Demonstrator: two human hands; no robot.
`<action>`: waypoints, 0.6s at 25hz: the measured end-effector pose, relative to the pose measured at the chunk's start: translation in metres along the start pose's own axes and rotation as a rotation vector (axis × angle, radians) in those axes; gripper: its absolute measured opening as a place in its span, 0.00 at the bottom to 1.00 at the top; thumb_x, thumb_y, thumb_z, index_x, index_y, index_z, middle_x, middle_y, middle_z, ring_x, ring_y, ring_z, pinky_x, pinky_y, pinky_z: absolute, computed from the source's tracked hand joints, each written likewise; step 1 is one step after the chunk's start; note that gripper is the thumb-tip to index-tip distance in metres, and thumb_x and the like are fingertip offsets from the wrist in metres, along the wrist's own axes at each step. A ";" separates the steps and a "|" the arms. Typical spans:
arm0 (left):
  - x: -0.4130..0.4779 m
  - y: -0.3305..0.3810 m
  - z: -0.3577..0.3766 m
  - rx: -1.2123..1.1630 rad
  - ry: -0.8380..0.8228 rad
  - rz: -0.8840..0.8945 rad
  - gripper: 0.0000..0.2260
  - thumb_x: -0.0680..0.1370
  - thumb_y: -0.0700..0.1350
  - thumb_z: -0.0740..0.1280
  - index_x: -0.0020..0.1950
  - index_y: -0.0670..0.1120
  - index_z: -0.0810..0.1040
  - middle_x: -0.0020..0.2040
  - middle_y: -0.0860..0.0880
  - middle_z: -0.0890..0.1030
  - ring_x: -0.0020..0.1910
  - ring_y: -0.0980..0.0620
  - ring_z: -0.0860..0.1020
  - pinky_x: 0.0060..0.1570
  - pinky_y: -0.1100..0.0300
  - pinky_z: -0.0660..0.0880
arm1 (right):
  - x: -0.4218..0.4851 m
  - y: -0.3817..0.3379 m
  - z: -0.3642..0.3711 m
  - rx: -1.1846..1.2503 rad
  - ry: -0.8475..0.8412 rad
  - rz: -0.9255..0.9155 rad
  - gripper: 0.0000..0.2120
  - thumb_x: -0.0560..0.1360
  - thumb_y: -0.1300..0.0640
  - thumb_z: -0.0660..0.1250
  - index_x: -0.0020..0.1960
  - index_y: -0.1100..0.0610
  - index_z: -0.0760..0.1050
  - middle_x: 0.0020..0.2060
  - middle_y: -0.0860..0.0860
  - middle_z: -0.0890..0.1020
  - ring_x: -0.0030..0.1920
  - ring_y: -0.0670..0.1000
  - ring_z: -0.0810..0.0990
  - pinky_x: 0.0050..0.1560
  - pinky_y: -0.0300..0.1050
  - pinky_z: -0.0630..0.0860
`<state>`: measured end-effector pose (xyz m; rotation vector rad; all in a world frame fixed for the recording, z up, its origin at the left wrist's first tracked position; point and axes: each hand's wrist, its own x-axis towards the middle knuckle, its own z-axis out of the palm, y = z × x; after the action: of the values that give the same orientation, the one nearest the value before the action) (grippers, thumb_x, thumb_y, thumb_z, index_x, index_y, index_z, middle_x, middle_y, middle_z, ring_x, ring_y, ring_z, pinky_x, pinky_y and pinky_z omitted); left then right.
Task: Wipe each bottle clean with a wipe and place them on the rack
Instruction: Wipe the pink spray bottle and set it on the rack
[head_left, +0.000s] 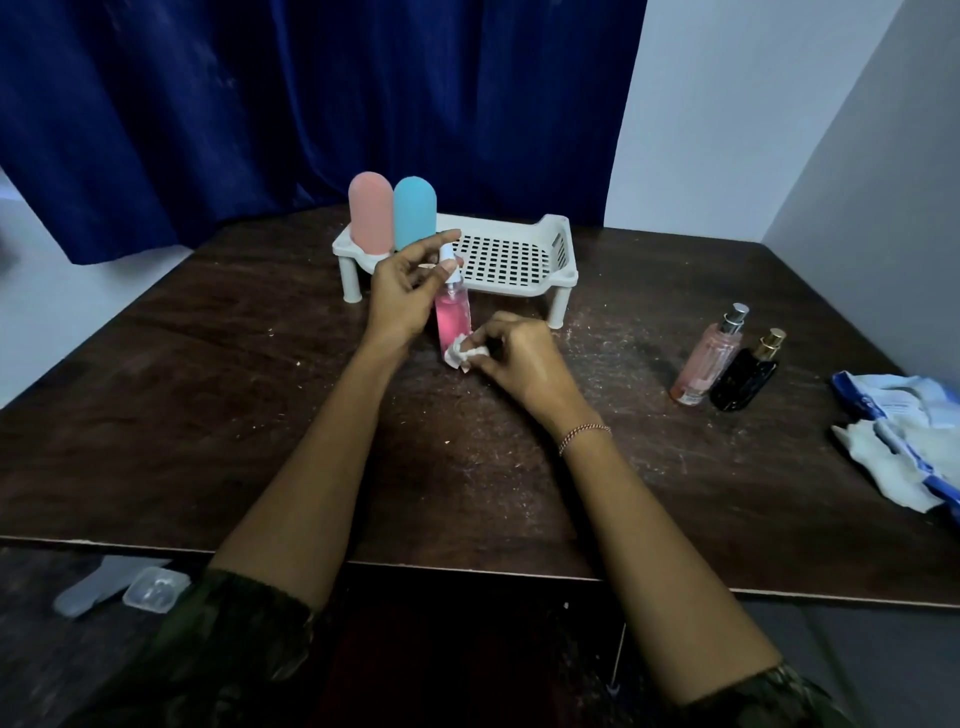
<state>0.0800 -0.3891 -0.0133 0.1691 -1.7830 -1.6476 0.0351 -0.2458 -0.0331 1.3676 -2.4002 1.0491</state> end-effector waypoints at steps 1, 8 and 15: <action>-0.001 0.001 0.000 -0.006 0.003 -0.002 0.15 0.76 0.36 0.66 0.62 0.47 0.76 0.62 0.35 0.76 0.60 0.43 0.77 0.53 0.65 0.75 | 0.000 0.000 0.001 -0.014 0.006 -0.011 0.07 0.67 0.65 0.73 0.45 0.63 0.81 0.41 0.54 0.81 0.39 0.45 0.75 0.42 0.29 0.66; 0.001 -0.002 -0.002 -0.015 0.028 -0.019 0.15 0.76 0.36 0.67 0.61 0.48 0.76 0.61 0.38 0.78 0.54 0.51 0.78 0.56 0.56 0.77 | 0.001 0.001 0.000 0.000 0.016 0.025 0.07 0.67 0.65 0.74 0.44 0.63 0.81 0.42 0.56 0.82 0.41 0.51 0.79 0.43 0.34 0.71; 0.003 -0.005 -0.003 0.031 0.091 0.018 0.14 0.73 0.36 0.70 0.59 0.41 0.79 0.51 0.42 0.83 0.40 0.58 0.79 0.42 0.65 0.77 | 0.002 -0.008 0.005 -0.100 0.099 -0.052 0.07 0.69 0.63 0.71 0.47 0.63 0.79 0.43 0.55 0.78 0.40 0.53 0.78 0.43 0.44 0.74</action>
<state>0.0778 -0.3941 -0.0166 0.2376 -1.7371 -1.5749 0.0410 -0.2534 -0.0321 1.3059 -2.3013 0.9474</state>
